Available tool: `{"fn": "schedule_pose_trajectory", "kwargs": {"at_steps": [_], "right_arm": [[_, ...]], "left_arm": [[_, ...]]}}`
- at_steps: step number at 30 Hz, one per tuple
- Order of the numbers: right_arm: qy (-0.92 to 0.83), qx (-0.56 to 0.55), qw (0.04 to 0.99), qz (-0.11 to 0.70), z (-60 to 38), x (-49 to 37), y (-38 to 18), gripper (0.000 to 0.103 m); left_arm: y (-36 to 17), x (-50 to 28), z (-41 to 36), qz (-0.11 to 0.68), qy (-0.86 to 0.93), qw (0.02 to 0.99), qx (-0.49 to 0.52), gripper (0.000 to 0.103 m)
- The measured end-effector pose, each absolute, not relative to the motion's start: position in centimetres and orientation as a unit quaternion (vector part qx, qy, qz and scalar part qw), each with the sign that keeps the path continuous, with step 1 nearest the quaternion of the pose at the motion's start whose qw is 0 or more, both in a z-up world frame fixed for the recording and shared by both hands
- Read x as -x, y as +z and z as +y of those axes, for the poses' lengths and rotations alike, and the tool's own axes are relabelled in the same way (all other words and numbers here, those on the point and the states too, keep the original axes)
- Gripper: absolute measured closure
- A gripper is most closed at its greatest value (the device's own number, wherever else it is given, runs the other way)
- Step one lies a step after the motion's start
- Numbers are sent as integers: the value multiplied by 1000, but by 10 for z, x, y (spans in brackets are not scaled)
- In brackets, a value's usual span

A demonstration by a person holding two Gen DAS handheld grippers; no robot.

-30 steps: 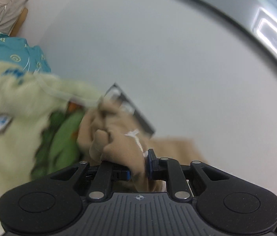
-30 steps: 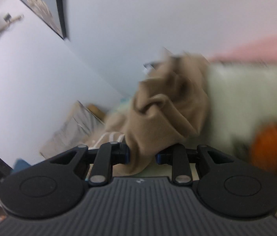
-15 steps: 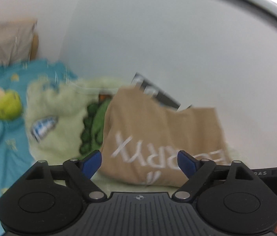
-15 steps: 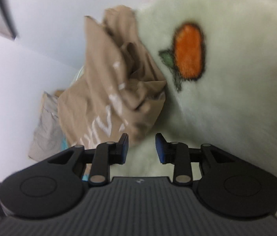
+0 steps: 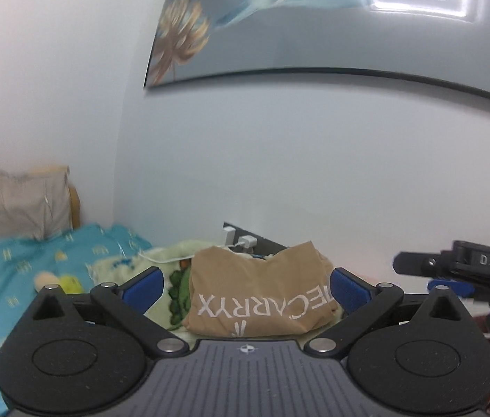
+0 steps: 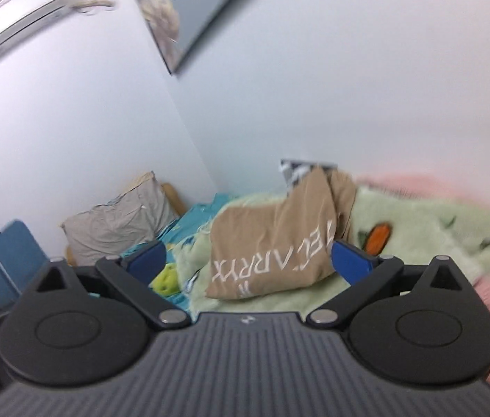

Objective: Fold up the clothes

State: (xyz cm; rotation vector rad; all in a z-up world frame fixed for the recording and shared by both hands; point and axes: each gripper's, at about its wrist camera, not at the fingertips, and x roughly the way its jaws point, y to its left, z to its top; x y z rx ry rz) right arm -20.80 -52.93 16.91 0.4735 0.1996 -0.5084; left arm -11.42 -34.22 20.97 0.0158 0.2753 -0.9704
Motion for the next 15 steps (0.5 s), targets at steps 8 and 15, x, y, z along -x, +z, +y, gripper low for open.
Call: {"fn": "schedule_pose_trajectory", "kwargs": {"at_steps": [8,15], "right_arm": [[-260,-145,952,72,-479,224,143,0],[-263,-95,958,56,-436,234,135,0]], "left_arm": [[188,153,-306,86,-430,898,-23,0],[167,159,-272,72,-414,907,2,0]]}}
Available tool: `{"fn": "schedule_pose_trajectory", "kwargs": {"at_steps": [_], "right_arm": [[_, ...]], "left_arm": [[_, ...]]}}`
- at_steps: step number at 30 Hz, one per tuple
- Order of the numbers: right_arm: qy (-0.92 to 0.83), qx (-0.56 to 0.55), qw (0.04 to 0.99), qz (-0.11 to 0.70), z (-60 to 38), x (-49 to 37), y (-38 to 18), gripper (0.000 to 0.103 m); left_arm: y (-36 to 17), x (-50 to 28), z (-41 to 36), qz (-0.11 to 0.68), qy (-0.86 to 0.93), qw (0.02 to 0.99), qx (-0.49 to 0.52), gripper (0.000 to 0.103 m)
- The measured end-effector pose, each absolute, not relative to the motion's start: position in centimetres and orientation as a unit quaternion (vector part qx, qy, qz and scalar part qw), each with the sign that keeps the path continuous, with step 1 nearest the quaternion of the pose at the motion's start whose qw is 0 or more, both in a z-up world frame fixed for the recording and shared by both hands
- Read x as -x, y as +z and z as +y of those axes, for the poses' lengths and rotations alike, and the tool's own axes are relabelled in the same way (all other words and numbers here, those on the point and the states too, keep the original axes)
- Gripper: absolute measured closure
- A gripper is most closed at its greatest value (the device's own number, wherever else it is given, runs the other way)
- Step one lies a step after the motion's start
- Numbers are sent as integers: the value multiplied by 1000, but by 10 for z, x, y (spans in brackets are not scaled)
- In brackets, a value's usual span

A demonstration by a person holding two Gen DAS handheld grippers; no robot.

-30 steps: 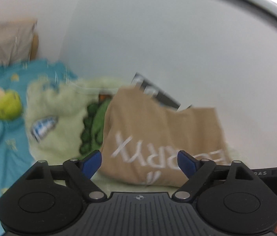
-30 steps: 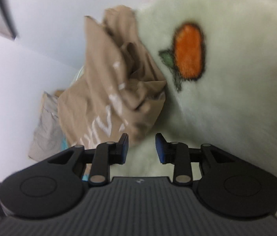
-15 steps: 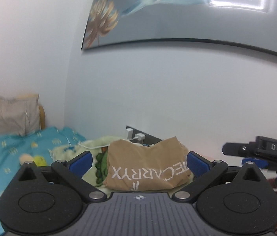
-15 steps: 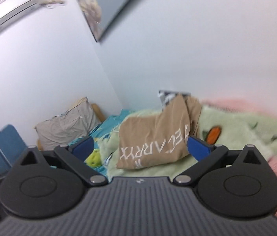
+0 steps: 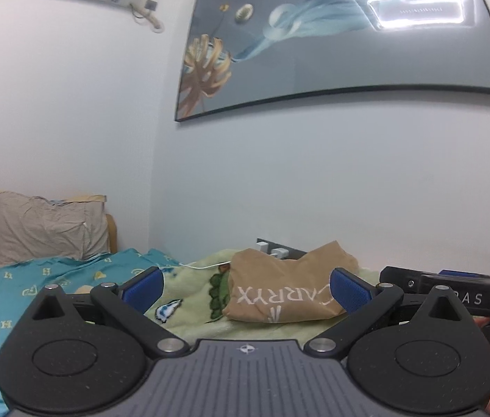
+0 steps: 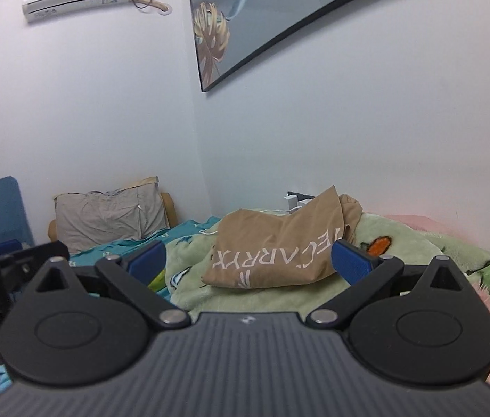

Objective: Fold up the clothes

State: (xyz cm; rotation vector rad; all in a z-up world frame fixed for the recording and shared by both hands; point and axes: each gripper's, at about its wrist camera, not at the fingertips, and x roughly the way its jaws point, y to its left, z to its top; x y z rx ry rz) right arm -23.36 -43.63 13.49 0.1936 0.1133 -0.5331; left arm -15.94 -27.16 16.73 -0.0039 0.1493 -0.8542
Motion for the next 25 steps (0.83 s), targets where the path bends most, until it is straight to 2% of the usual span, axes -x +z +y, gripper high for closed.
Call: {"fn": "schedule_pose_trajectory", "kwargs": {"at_steps": [11,25], "right_arm": [[-269,-51,960,54,-406,221,127,0],[-285,-47,956,57,-394,228,130,0]], "left_arm": [[150,154,-244,71,-396,915,9,0],[151,165,-239,67,-405,912,5,0]]}}
